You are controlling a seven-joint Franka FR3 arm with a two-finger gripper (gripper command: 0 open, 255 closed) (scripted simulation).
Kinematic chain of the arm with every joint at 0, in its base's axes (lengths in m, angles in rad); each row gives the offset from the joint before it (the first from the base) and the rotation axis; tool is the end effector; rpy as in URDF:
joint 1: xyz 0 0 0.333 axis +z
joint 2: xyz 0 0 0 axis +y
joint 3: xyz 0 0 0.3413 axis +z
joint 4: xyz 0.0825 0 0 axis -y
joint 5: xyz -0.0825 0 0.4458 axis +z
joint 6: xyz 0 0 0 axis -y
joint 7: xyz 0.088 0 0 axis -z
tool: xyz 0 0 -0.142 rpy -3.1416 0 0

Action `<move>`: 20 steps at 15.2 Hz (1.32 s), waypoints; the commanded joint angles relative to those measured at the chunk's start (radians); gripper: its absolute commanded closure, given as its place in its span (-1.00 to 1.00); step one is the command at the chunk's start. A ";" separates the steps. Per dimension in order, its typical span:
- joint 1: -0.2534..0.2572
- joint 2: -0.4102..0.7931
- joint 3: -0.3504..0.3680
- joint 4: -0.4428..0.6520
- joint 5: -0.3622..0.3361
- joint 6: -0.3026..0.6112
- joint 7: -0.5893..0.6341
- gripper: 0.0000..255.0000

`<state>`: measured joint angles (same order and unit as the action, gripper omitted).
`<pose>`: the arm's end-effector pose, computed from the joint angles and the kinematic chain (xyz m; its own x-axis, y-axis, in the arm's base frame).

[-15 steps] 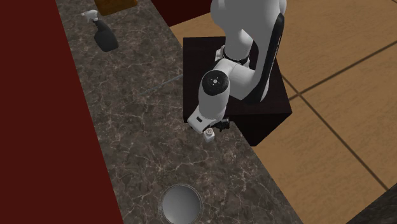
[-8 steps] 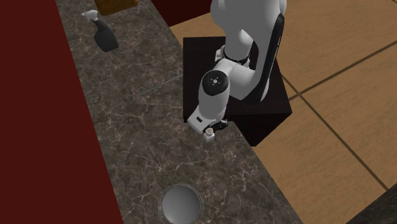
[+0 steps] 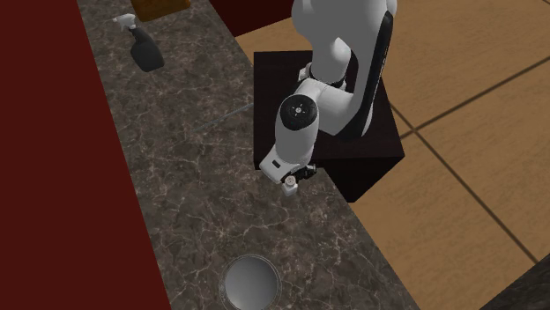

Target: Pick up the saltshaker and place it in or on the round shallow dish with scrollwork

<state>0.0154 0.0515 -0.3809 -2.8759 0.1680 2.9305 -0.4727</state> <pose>0.3350 -0.1426 0.1112 0.9983 -0.0565 0.0140 -0.0563 -0.9983 -0.0122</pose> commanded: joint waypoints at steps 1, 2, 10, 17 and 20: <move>0.007 -0.040 -0.029 -0.005 -0.086 -0.031 0.060 1.00; 0.004 -0.064 -0.038 -0.007 -0.129 -0.050 0.090 1.00; -0.059 -0.242 -0.021 -0.011 -0.310 -0.215 0.217 1.00; -0.092 -0.376 0.007 0.003 -0.356 -0.361 0.253 1.00; -0.100 -0.427 0.018 0.014 -0.364 -0.422 0.261 1.00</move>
<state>-0.0806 -0.3517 -0.3689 -2.8657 -0.1916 2.5363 -0.2172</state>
